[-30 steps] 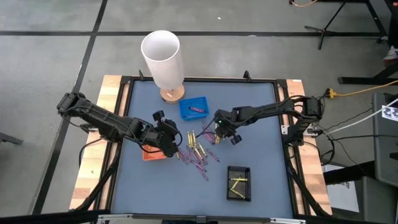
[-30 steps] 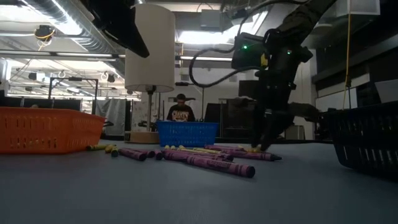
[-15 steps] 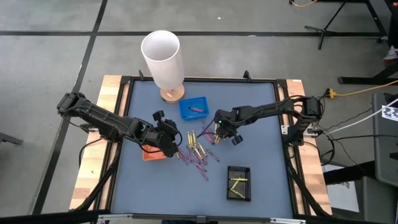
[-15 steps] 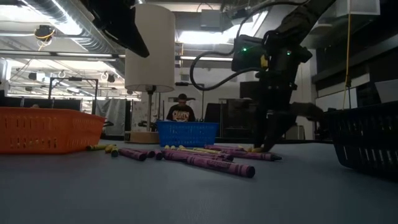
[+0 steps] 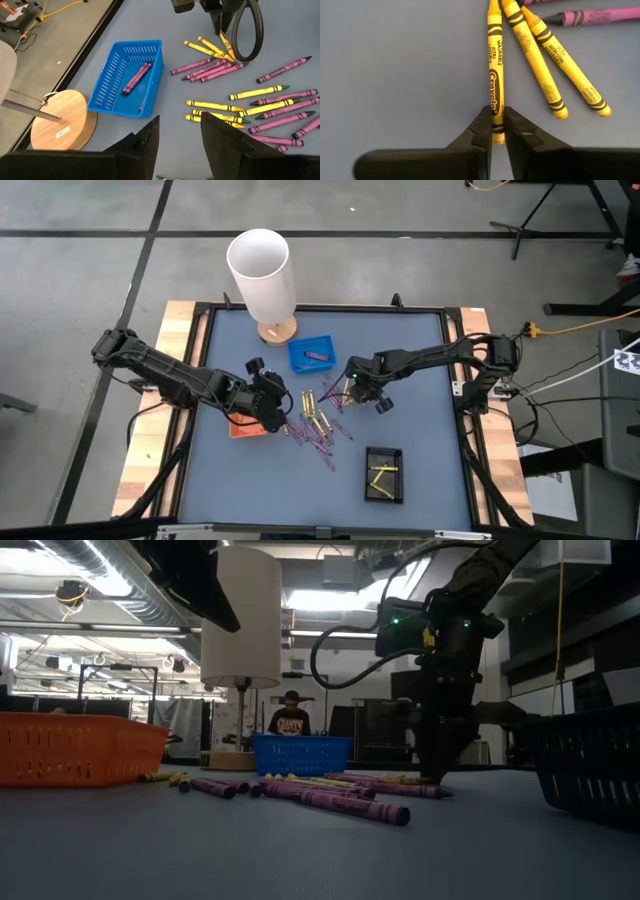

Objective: Sort crayons
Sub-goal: Put the yellow crayon into the orange bin

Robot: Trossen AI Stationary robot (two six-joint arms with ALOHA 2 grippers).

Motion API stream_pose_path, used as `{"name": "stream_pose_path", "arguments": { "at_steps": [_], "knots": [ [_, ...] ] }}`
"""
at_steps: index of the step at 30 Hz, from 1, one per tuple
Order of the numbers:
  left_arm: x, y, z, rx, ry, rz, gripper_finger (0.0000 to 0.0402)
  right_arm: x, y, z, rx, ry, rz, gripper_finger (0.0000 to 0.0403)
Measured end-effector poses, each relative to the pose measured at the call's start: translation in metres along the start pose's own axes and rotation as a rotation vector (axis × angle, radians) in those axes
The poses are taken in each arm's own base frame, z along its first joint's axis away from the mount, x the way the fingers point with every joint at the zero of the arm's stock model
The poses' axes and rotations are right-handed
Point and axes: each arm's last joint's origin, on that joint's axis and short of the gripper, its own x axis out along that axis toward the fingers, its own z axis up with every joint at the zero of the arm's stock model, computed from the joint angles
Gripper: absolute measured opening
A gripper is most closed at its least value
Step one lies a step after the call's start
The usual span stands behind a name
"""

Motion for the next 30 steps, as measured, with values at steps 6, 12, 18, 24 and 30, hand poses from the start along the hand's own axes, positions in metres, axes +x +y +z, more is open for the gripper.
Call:
{"name": "stream_pose_path", "arguments": {
  "at_steps": [6, 12, 18, 24, 30],
  "knots": [
    [0.0, 0.0, 0.0, 0.0, 0.0, 0.0, 0.0128, 0.0, -0.001, 0.001, -0.001, -0.01, -0.009, 0.0019],
    [0.0, 0.0, 0.0, 0.002, 0.0, 0.0, 0.0128, -0.008, -0.008, 0.011, 0.062, -0.04, -0.01, 0.0029],
    [0.0, 0.0, 0.0, 0.002, 0.0, 0.0, 0.0128, -0.028, -0.022, 0.032, 0.128, -0.167, -0.005, 0.0023],
    [0.0, 0.0, 0.0, 0.003, 0.0, -0.002, 0.0128, -0.047, -0.034, 0.049, 0.214, -0.284, -0.008, 0.0022],
    [0.0, -0.002, 0.0, -0.002, 0.011, -0.043, 0.0128, -0.057, -0.046, 0.065, 0.311, -0.45, -0.082, 0.0022]
  ]
}}
